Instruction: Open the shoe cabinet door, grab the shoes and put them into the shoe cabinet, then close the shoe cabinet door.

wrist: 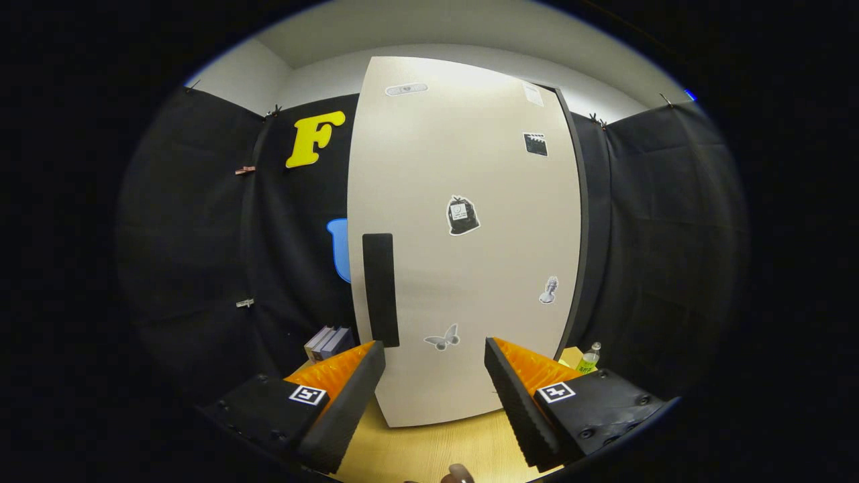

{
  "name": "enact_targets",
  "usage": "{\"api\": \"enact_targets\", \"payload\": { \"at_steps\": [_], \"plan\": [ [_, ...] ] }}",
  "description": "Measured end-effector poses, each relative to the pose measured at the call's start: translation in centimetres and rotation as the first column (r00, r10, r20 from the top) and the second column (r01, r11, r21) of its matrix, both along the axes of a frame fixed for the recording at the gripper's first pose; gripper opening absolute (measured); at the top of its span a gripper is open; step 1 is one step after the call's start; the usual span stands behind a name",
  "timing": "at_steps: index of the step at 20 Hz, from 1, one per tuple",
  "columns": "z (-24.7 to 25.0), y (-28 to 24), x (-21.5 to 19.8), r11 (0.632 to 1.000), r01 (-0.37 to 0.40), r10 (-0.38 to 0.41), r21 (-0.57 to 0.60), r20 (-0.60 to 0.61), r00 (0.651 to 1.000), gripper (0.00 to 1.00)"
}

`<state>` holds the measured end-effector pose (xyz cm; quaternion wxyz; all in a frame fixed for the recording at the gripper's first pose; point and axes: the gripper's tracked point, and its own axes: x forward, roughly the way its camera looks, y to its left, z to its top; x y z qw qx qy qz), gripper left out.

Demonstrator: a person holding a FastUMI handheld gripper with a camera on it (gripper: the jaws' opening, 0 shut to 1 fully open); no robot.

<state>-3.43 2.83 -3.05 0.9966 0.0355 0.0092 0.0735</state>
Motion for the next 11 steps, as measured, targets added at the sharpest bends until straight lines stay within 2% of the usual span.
{"api": "enact_targets", "payload": {
  "at_steps": [11],
  "plan": [
    [-0.09, 0.11, 0.06, 1.0, 0.01, -0.01, 0.013, 0.001, 1.0, 0.98]
  ]
}}
